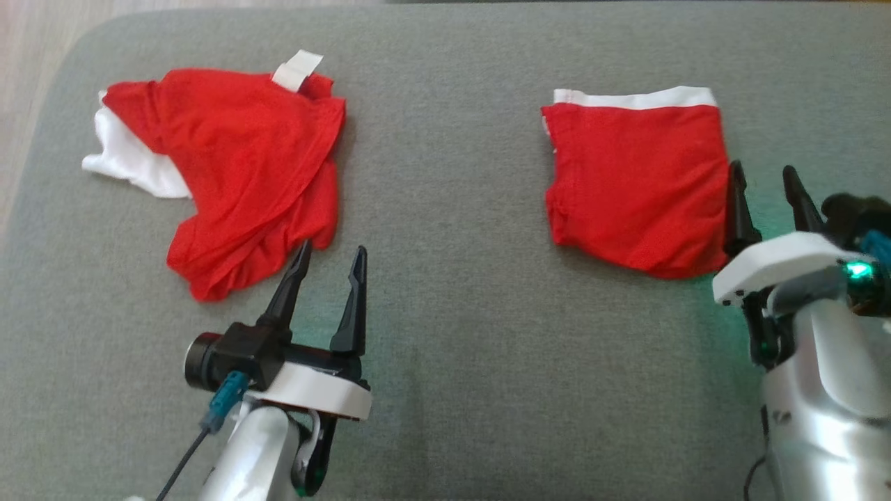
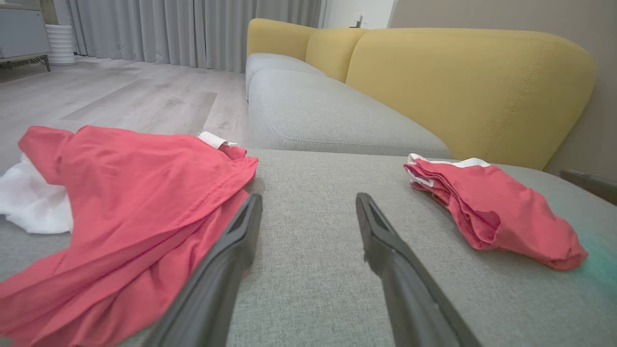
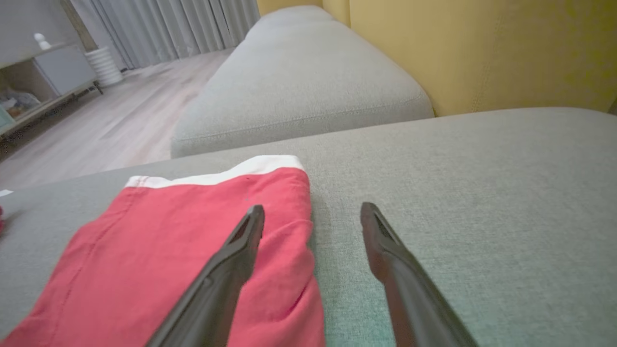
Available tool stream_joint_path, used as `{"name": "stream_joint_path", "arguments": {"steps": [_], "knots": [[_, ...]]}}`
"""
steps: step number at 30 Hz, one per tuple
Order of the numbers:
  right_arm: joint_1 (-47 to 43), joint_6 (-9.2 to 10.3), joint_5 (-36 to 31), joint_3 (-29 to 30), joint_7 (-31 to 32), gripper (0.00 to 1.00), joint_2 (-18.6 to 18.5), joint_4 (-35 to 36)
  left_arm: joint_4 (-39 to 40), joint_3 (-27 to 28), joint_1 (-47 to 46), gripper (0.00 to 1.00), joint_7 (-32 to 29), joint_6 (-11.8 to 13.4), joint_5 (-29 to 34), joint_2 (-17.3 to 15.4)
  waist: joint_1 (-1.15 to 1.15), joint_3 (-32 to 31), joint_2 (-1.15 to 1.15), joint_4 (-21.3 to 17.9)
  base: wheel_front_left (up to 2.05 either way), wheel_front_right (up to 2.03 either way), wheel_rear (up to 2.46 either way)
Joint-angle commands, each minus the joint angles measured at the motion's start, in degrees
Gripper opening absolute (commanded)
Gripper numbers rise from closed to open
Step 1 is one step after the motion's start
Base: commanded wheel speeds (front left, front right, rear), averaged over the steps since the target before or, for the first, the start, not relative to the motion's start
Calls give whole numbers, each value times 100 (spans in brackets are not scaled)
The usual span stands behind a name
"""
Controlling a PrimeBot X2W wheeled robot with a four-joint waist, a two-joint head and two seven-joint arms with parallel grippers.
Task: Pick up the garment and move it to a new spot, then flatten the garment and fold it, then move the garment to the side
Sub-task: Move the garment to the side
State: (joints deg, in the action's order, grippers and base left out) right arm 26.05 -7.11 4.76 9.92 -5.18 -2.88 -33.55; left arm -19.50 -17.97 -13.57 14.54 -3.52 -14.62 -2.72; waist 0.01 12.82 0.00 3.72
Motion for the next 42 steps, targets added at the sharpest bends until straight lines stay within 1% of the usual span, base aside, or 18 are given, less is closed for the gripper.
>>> {"name": "stream_joint_path", "arguments": {"steps": [1,5,10,14,15,16,19,21,24,25,29,31,33,37,40,41,42], "knots": [[252,-37,-130,-11,113,100,1,-36,147,122,-190,100,46,12,8,-16,-1,70,0,75,0,0,0],[576,-37,-214,159,433,100,1,-691,114,74,-227,100,46,15,-21,-16,-1,135,0,186,0,0,0],[855,-37,-346,91,598,100,1,-1344,121,57,-253,100,46,29,-39,-16,-1,186,0,257,0,0,0],[1034,-37,-637,27,720,100,1,-1726,125,51,-275,100,46,39,-53,-16,-1,212,0,271,0,0,0],[1074,-37,-713,-18,778,6,1,-1809,124,53,-280,100,46,45,-59,-16,-1,213,0,267,0,0,0],[1110,-37,-781,-70,830,0,0,-1873,122,58,-285,100,46,52,-65,-16,-1,212,0,258,0,0,0],[1249,-37,-949,-273,901,0,-135,-1979,116,92,-289,100,46,71,-77,-16,-1,188,0,209,0,0,0],[1348,-37,-1027,-411,889,0,-319,-1981,123,110,-286,100,46,79,-86,-16,-1,165,0,172,0,0,0],[1467,-37,-1123,-687,910,0,-711,-1963,139,138,-281,100,46,87,-94,-16,-1,141,0,117,0,0,0],[1467,-37,-1123,-687,910,0,-711,-1963,139,138,-281,100,46,87,-94,-16,-1,141,0,117,0,0,0],[1543,-37,-1132,-1096,1002,0,-1449,-1958,181,166,-285,100,46,90,-103,-16,-1,166,0,81,0,0,0],[1557,-37,-1129,-1322,1049,0,-1888,-1954,207,177,-299,100,46,87,-109,-16,-1,211,0,81,0,0,0],[1560,-37,-1259,-1589,1048,0,-2406,-1916,234,185,-315,100,46,81,-120,-16,-1,266,0,94,0,0,0],[1531,-37,-1255,-1816,1058,0,-3225,-1993,265,189,-369,100,46,62,-137,-16,-1,401,0,153,0,0,0],[1545,-37,-1133,-1823,993,0,-3645,-2090,269,191,-414,100,46,50,-141,-16,-1,485,0,205,0,0,0],[1552,-37,-1086,-1807,962,0,-3738,-2116,268,193,-426,100,46,47,-141,-16,-1,507,0,221,0,0,0],[1533,-37,-987,-1856,866,0,-3744,-2106,265,198,-436,100,46,44,-141,-16,-1,519,0,234,0,0,0]]}}
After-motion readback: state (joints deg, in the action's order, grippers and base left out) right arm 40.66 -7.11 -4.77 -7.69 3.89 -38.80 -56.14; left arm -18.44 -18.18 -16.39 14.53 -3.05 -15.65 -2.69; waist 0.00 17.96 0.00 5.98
